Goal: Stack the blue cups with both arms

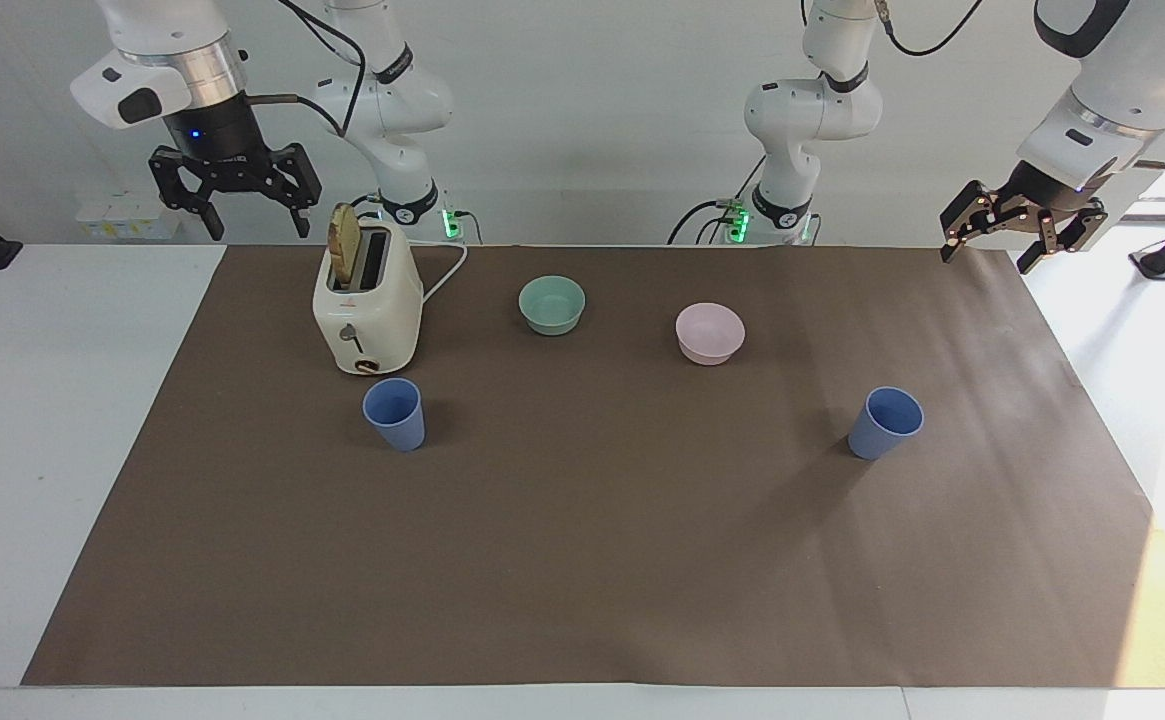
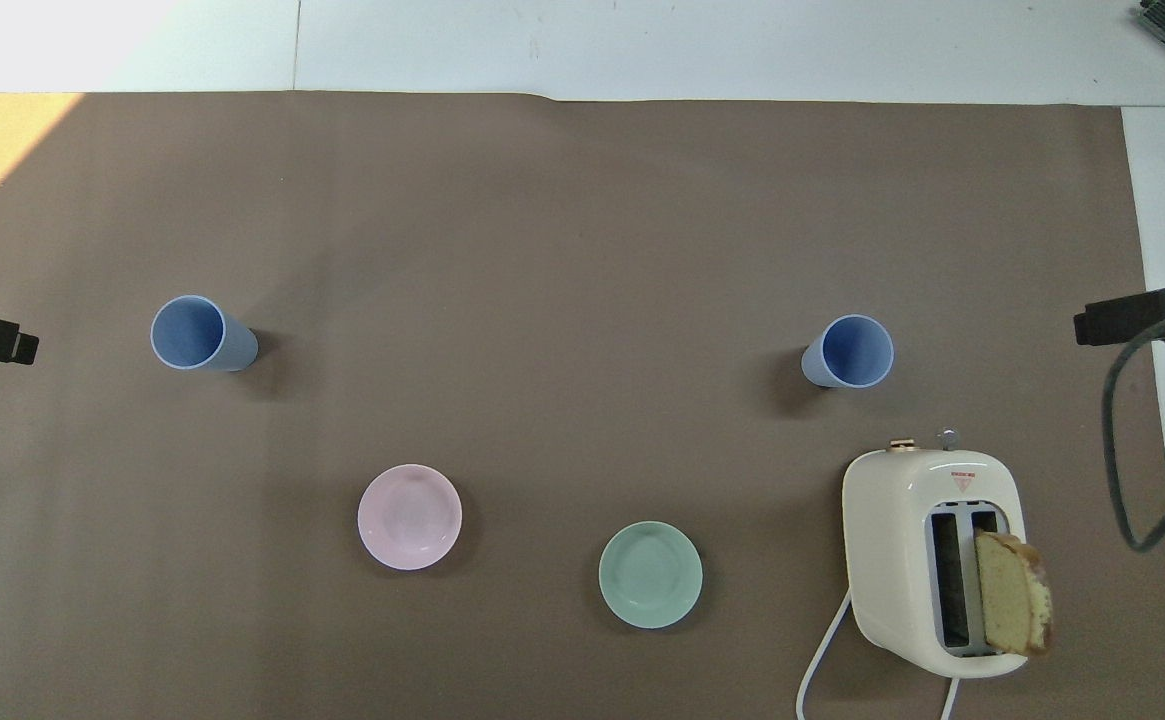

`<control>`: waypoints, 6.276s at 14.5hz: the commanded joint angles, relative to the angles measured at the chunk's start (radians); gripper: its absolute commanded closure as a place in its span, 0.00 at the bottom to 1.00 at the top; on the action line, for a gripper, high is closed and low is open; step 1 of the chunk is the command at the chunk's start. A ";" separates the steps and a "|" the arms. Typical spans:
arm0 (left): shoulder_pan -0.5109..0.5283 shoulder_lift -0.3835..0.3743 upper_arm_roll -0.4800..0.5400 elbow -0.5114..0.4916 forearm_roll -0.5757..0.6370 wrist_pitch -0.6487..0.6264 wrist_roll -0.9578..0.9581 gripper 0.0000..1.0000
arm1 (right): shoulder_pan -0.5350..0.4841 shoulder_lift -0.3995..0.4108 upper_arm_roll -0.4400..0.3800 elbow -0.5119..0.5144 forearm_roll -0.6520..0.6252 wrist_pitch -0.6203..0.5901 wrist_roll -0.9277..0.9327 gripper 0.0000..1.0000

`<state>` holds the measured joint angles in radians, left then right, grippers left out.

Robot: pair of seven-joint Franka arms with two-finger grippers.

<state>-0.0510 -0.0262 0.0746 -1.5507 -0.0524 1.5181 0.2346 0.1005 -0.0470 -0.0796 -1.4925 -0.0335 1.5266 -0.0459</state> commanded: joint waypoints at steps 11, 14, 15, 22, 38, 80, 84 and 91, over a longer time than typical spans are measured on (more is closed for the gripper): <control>0.002 -0.011 -0.001 -0.003 0.000 0.007 0.002 0.00 | -0.007 -0.020 0.001 -0.020 0.020 -0.005 0.018 0.00; 0.002 -0.011 -0.001 -0.003 0.000 0.007 0.002 0.00 | -0.007 -0.020 0.001 -0.020 0.020 -0.005 0.018 0.00; 0.002 -0.012 -0.001 -0.003 0.000 0.007 0.002 0.00 | -0.007 -0.020 0.001 -0.020 0.020 -0.005 0.018 0.00; 0.002 -0.011 -0.001 -0.003 0.000 0.007 0.002 0.00 | -0.007 -0.020 0.001 -0.020 0.020 -0.005 0.018 0.00; 0.002 -0.012 -0.001 -0.003 0.000 0.007 0.002 0.00 | -0.007 -0.020 0.003 -0.020 0.020 -0.005 0.018 0.00; 0.036 0.189 0.001 -0.463 -0.035 0.732 0.046 0.26 | -0.007 -0.020 0.001 -0.020 0.020 -0.005 0.018 0.00; 0.034 0.184 0.001 -0.463 -0.033 0.725 0.045 0.85 | -0.007 -0.020 0.001 -0.020 0.020 -0.005 0.018 0.00; -0.004 0.123 -0.004 -0.407 -0.032 0.642 0.045 1.00 | -0.007 -0.020 0.001 -0.020 0.020 -0.005 0.018 0.00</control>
<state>-0.0149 0.1555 0.0596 -1.9641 -0.0866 2.2156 0.2897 0.1005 -0.0470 -0.0796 -1.4925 -0.0335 1.5266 -0.0459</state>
